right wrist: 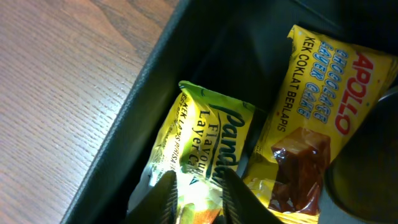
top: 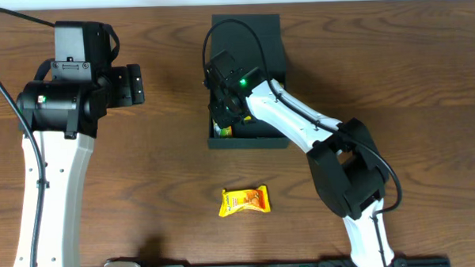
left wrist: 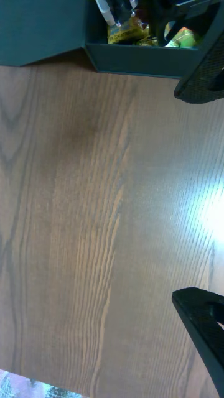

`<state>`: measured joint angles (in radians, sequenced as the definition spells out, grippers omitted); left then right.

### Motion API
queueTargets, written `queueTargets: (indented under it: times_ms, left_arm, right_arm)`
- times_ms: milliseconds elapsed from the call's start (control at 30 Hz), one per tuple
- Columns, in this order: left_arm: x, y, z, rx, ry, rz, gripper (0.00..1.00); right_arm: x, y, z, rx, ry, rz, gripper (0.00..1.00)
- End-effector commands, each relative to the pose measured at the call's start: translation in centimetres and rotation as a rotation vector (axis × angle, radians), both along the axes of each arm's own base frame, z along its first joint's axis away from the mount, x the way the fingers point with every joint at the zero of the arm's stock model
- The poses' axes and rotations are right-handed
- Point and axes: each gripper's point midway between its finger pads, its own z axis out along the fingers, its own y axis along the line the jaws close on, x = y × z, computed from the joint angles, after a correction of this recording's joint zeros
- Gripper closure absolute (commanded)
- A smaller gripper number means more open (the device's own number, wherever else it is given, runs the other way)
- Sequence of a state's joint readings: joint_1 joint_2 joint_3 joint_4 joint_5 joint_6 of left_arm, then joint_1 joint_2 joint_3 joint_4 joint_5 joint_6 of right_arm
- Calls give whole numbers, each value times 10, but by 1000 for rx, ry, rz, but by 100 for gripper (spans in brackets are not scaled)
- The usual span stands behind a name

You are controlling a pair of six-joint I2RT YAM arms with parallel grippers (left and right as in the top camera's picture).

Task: Pack container
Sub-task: 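Push the packets down inside the box with the right gripper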

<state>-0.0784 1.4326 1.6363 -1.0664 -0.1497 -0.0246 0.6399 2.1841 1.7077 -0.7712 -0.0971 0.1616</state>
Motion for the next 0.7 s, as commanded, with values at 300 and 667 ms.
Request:
queueTargets:
  times_ms: [300,667]
  left_arm:
    - [1,5,0,21,3,4,5]
    - [1,5,0,21,3,4,4]
  right_arm:
    - [6,1,-3,-2,-25,-7,99]
    - [11,1,-3,11,-30,-34,65]
